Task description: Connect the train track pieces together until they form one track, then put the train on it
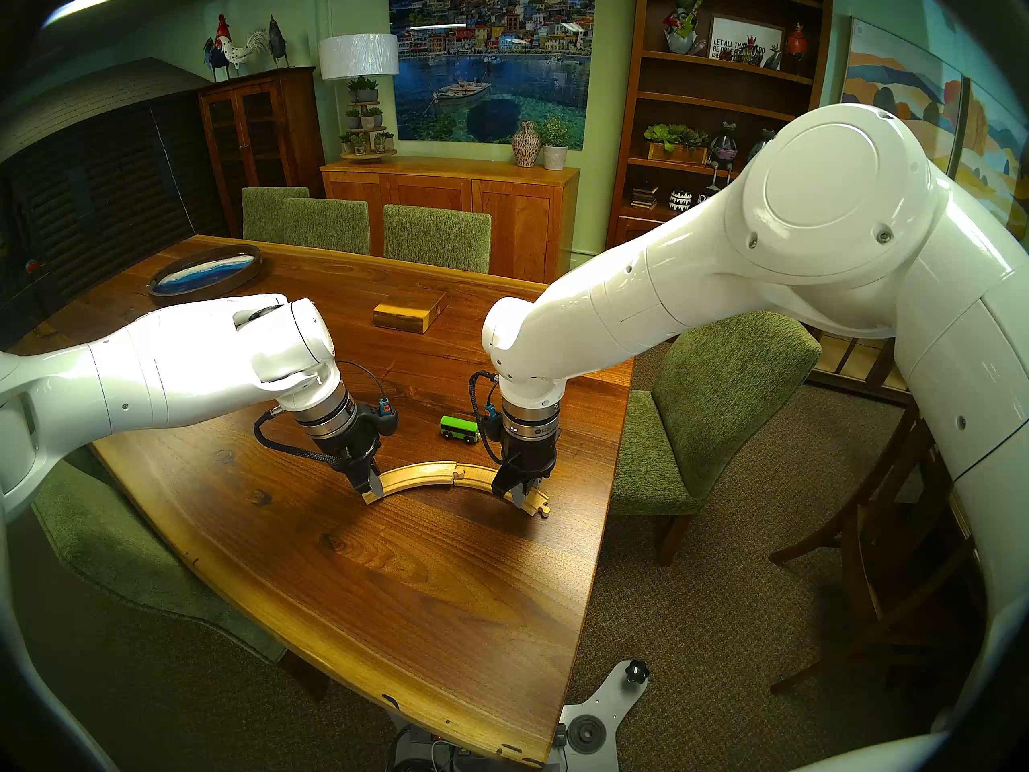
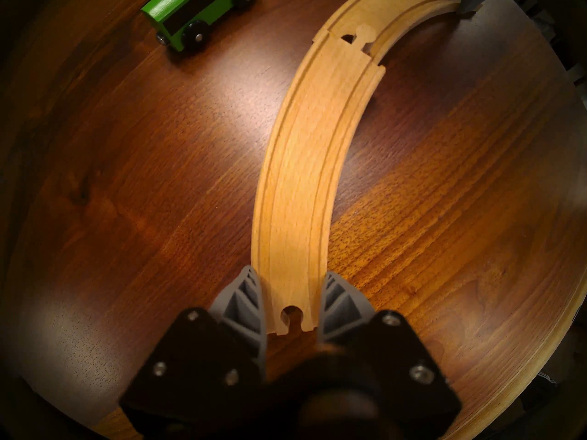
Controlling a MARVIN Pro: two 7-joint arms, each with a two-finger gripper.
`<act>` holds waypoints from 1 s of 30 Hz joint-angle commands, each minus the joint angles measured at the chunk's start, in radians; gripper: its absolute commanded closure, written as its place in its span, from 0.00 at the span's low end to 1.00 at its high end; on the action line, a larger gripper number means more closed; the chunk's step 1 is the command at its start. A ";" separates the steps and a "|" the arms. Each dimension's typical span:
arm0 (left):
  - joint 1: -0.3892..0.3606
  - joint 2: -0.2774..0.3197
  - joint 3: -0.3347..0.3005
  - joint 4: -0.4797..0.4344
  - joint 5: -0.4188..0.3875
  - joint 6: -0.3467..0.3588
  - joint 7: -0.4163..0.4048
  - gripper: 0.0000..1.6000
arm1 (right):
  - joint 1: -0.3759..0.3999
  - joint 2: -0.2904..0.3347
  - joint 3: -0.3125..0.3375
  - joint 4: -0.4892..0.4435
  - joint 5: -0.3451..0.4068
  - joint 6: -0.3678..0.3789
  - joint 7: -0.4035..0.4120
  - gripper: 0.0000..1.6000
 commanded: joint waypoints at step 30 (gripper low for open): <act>-0.020 0.012 -0.006 0.003 0.017 -0.017 -0.004 1.00 | 0.016 0.005 0.007 0.007 0.001 -0.001 -0.001 1.00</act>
